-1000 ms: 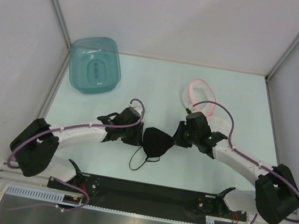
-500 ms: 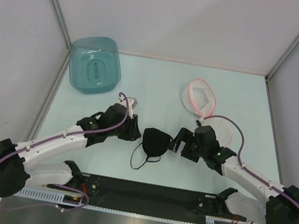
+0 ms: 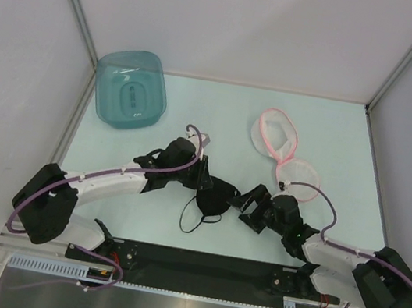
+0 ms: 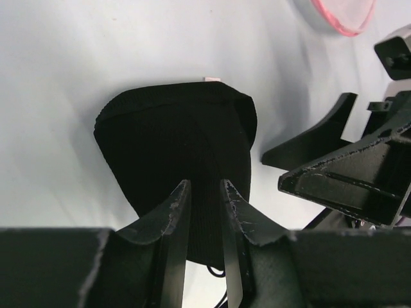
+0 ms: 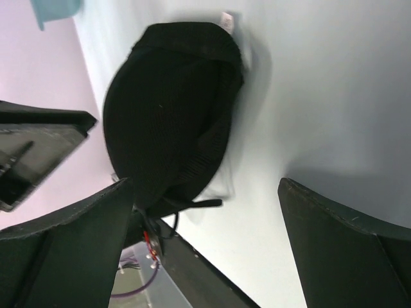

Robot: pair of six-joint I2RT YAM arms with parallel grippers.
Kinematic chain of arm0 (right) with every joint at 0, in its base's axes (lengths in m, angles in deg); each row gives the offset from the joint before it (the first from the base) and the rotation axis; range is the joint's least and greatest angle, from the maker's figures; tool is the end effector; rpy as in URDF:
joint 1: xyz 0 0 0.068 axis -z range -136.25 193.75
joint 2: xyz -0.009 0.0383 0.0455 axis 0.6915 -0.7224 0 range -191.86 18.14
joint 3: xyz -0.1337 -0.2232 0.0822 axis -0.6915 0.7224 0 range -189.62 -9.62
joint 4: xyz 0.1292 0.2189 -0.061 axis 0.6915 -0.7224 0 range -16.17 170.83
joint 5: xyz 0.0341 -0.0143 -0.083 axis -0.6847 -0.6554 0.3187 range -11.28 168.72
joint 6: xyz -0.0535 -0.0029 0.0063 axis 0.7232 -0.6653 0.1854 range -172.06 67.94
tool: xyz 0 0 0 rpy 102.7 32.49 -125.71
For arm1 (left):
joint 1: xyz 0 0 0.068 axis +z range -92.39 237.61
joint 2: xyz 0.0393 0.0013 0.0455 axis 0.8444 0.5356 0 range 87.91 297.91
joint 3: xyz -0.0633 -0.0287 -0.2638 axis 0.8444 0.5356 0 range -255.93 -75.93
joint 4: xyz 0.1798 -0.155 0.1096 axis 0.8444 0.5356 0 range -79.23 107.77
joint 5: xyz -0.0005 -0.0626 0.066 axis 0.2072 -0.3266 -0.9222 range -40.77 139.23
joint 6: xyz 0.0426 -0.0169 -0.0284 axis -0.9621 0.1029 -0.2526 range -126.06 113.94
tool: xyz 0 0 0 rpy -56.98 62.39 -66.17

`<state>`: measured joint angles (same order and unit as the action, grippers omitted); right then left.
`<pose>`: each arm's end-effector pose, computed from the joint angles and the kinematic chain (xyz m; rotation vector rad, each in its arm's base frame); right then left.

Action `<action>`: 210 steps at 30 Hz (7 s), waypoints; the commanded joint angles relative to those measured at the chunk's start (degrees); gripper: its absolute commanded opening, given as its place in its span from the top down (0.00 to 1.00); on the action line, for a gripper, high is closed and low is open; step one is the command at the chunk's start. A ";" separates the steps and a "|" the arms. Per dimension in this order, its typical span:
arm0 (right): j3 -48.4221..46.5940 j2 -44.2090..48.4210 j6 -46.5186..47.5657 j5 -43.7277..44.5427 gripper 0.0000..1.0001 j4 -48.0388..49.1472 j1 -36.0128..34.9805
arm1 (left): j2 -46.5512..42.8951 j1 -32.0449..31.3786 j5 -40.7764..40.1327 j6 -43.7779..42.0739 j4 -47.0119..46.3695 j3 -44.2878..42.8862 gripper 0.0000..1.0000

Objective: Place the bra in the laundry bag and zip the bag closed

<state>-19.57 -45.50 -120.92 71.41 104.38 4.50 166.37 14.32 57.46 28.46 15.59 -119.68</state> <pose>0.1447 0.1241 0.1333 0.5186 2.3016 1.1873 0.2054 -0.2006 0.2125 0.2656 2.3935 -0.8472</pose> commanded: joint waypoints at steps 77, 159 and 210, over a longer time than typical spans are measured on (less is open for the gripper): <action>-36.88 1.86 37.48 -14.21 1.00 -19.78 35.44 | 27.52 7.78 8.38 6.52 -19.40 -35.59 0.35; -57.89 -47.28 36.79 -29.41 1.00 -18.88 32.04 | 46.79 8.31 23.85 18.22 -9.04 -54.70 1.00; -50.60 -33.66 47.16 -14.92 1.00 -28.39 22.63 | 44.14 13.06 5.56 5.64 4.41 -42.12 0.83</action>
<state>-67.94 -78.91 -71.30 58.16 74.89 26.97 208.18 28.44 62.42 33.07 19.53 -158.06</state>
